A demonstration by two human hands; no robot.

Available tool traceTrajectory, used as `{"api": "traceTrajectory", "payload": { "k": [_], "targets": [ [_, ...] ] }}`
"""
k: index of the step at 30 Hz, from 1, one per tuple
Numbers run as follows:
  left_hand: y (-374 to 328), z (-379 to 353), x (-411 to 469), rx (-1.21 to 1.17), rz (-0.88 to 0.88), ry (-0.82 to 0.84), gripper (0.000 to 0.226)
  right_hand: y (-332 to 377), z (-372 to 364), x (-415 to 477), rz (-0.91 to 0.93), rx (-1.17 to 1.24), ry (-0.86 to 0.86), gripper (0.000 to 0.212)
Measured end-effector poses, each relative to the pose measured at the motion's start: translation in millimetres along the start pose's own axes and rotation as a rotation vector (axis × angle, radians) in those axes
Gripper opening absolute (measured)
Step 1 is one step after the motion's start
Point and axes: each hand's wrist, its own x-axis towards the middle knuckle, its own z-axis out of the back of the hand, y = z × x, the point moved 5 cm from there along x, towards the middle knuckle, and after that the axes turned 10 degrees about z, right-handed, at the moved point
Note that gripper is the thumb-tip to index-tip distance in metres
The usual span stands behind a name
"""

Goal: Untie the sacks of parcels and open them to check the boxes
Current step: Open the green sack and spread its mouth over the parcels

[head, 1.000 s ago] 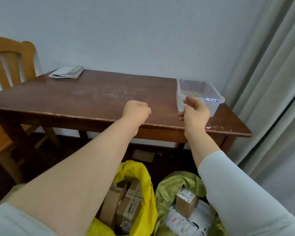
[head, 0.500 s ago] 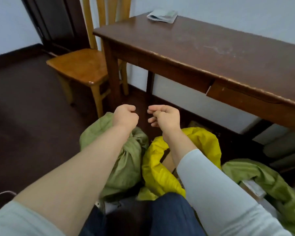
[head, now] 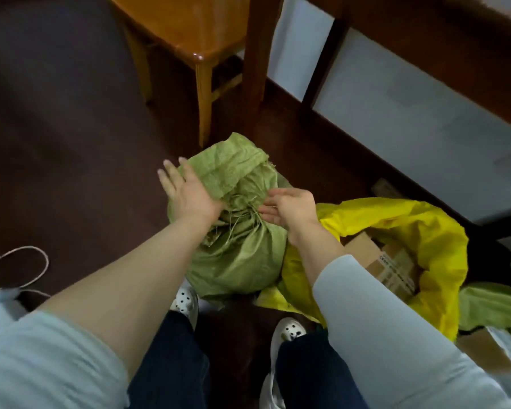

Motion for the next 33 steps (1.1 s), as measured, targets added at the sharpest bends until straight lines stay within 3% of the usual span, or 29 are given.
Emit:
{"api": "traceTrajectory", "payload": {
  "k": [3, 7, 8, 10, 12, 15, 17, 19, 21, 22, 24, 26, 28, 30, 33],
  "targets": [
    [-9, 3, 24, 0.059, -0.056, -0.051, 0.124, -5, -7, 13, 0.003, -0.06, -0.007, 0.022],
    [-15, -13, 47, 0.172, -0.073, 0.019, 0.131, 4, -16, 22, 0.056, -0.109, 0.023, 0.021],
    [-15, -18, 50, 0.22, -0.08, 0.046, 0.125, 7, -19, 23, 0.077, -0.113, 0.035, 0.022],
    [-20, -27, 47, 0.3, -0.175, 0.094, 0.092, 13, -23, 27, 0.121, -0.114, 0.027, 0.029],
    [-28, -36, 27, 0.339, -0.364, 0.12, 0.059, 16, -23, 33, 0.165, -0.154, -0.032, 0.053],
    [-38, -44, -24, 0.295, -0.634, 0.17, 0.045, 19, -19, 37, 0.173, -0.321, -0.052, 0.101],
    [-33, -52, -52, 0.238, -0.703, 0.288, 0.041, 10, -11, 35, 0.145, -0.452, -0.016, 0.104],
    [-19, -62, -63, 0.101, -0.628, 0.361, 0.03, -5, 2, 36, 0.158, -0.472, -0.044, 0.075],
    [-1, -62, -58, -0.228, -0.302, 0.327, 0.028, -28, 19, 35, 0.072, -0.325, -0.155, 0.03],
    [9, -60, -53, -0.384, -0.087, 0.268, 0.03, -36, 25, 29, -0.028, -0.191, -0.187, 0.019],
    [26, -61, -43, -0.515, 0.259, 0.205, 0.053, -50, 25, 19, -0.207, 0.176, -0.159, 0.023],
    [28, -69, -34, -0.624, 0.394, 0.349, 0.101, -50, 22, 10, -0.258, 0.441, -0.112, 0.031],
    [26, -78, -26, -0.728, 0.451, 0.462, 0.13, -52, 23, 8, -0.241, 0.466, -0.119, 0.037],
    [21, -82, -21, -0.613, 0.384, 0.451, 0.134, -53, 23, 11, -0.211, 0.387, -0.095, 0.046],
    [14, -77, -8, -0.382, 0.287, 0.269, 0.118, -47, 29, 19, -0.198, 0.274, -0.034, 0.079]
  ]
}}
